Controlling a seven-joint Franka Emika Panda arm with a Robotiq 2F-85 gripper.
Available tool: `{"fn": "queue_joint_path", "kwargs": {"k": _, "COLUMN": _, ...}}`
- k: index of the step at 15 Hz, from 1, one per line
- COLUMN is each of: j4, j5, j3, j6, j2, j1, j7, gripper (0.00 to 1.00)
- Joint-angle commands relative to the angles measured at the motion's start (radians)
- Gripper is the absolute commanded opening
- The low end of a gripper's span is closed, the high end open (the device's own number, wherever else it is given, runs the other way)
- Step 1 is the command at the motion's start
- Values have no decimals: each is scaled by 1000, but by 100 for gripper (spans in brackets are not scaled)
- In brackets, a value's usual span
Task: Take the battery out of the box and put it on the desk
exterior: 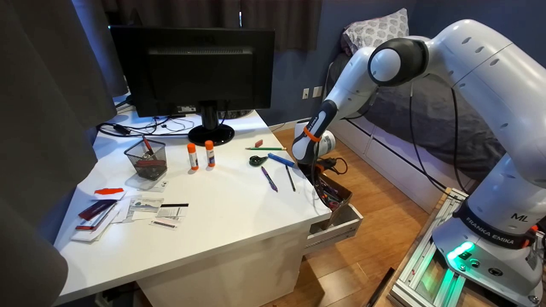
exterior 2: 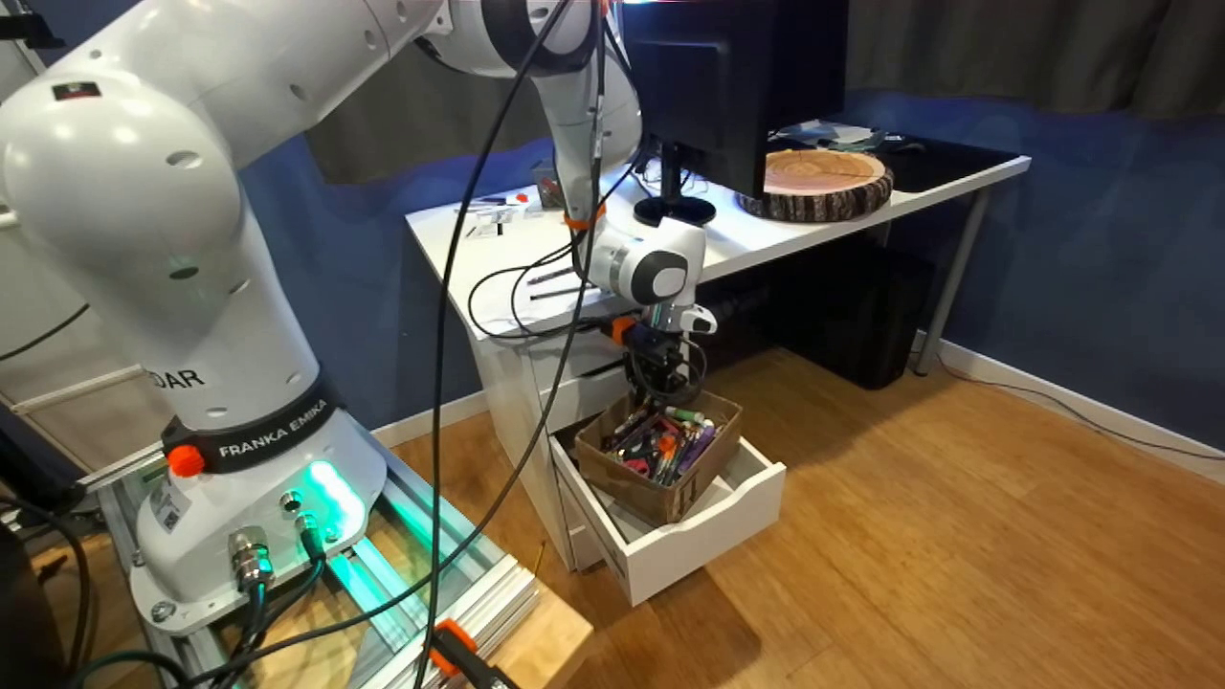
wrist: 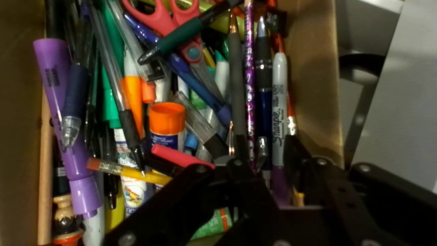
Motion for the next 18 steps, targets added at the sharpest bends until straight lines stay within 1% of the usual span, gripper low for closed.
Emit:
{"fn": "queue_joint_path", "kwargs": {"k": 1, "j4": 36, "j5": -1, "j3": 6, "j6": 16, "j2": 33, "j1": 3, "j7": -21, "gripper": 17}}
{"fn": "queue_joint_path", "kwargs": {"k": 2, "j4": 39, "j5": -2, "j3": 5, "j6": 15, "j2": 36, "j1": 5, "j7": -21, "gripper": 22}}
{"fn": "queue_joint_path", "kwargs": {"k": 3, "j4": 42, "j5": -4, "j3": 3, "j6": 16, "j2": 40, "j1": 8, "j7": -22, "gripper": 20}}
{"fn": "queue_joint_path", "kwargs": {"k": 8, "j4": 49, "j5": -8, "j3": -4, "j6": 22, "j2": 49, "j1": 11, "j7": -20, "gripper": 22}}
{"fn": "queue_joint_path", "kwargs": {"k": 10, "j4": 50, "j5": -10, "j3": -6, "j6": 24, "j2": 51, "j1": 13, "j7": -20, "gripper": 19}}
{"fn": "queue_joint_path", "kwargs": {"k": 11, "j4": 50, "j5": -11, "j3": -6, "j6": 25, "j2": 52, "j1": 14, "j7": -21, "gripper": 10}}
{"fn": "queue_joint_path", "kwargs": {"k": 12, "j4": 50, "j5": -11, "j3": -7, "j6": 26, "j2": 53, "j1": 14, "j7": -21, "gripper": 5}}
{"fn": "queue_joint_path", "kwargs": {"k": 13, "j4": 49, "j5": -12, "j3": -7, "j6": 27, "j2": 53, "j1": 14, "j7": -22, "gripper": 4}}
{"fn": "queue_joint_path", "kwargs": {"k": 14, "j4": 46, "j5": -14, "j3": -10, "j6": 30, "j2": 50, "j1": 15, "j7": -22, "gripper": 0}}
{"fn": "queue_joint_path", "kwargs": {"k": 18, "j4": -6, "j5": -24, "j3": -17, "j6": 38, "j2": -1, "j1": 15, "j7": -34, "gripper": 2}}
